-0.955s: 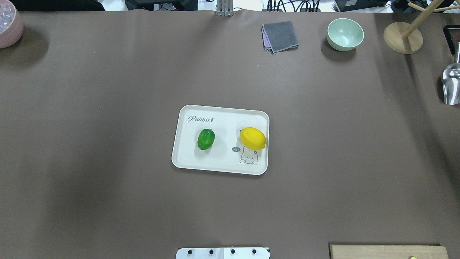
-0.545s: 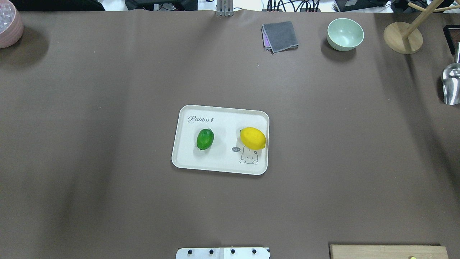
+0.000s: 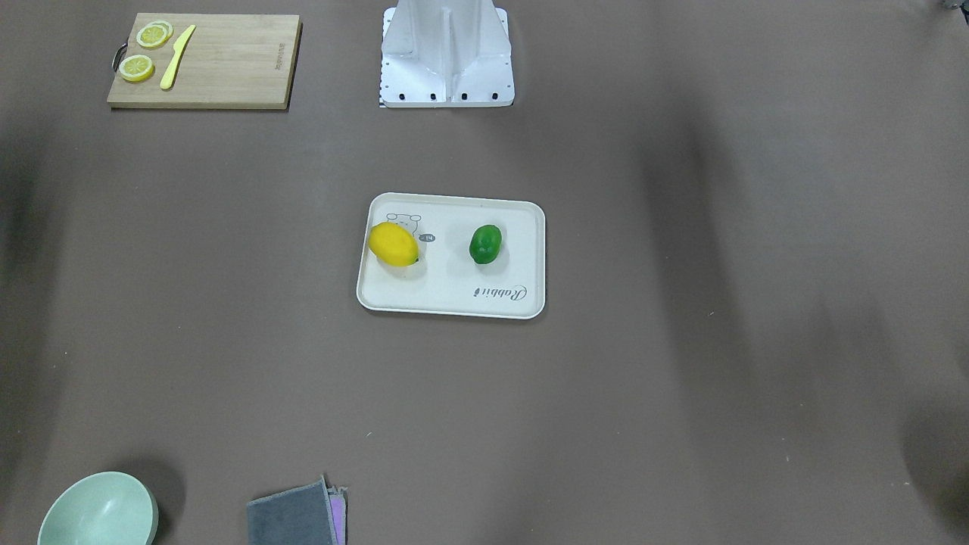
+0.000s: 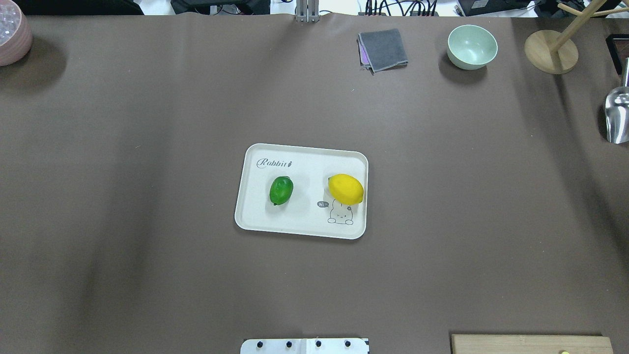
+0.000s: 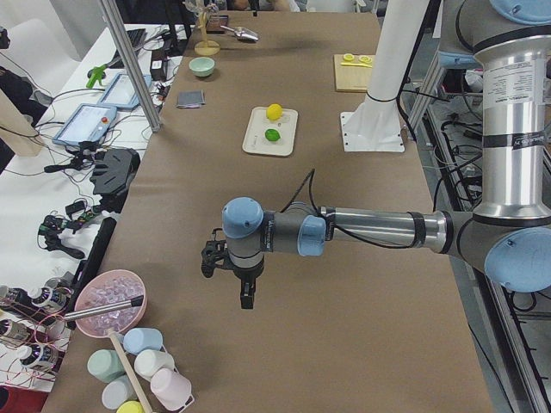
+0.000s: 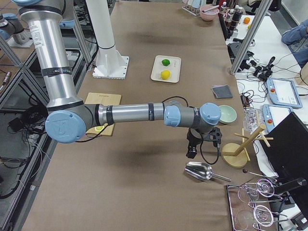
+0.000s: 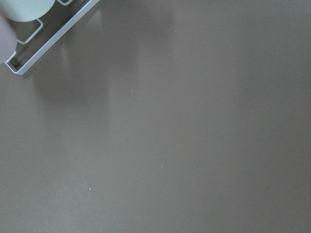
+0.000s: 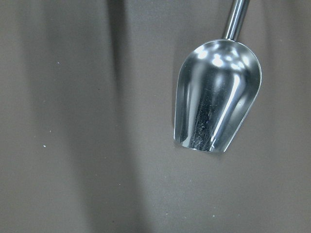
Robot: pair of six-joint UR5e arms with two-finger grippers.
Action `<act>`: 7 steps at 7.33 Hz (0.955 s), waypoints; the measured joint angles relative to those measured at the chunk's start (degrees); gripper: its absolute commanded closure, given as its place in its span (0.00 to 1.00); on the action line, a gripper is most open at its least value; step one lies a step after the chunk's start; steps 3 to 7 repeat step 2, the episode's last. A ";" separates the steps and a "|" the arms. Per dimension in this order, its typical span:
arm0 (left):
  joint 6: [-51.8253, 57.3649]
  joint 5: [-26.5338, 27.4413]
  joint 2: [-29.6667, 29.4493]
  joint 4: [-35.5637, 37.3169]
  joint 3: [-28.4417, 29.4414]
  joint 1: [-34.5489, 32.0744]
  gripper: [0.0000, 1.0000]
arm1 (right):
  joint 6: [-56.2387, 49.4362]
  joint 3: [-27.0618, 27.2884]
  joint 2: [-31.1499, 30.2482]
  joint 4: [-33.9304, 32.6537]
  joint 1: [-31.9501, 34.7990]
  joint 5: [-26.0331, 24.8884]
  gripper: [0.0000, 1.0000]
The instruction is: Place all lemons on tray
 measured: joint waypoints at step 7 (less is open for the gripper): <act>-0.20 0.09 -0.44 -0.36 0.16 0.00 0.02 | -1.08 -0.02 -0.11 0.03 -0.01 0.06 0.00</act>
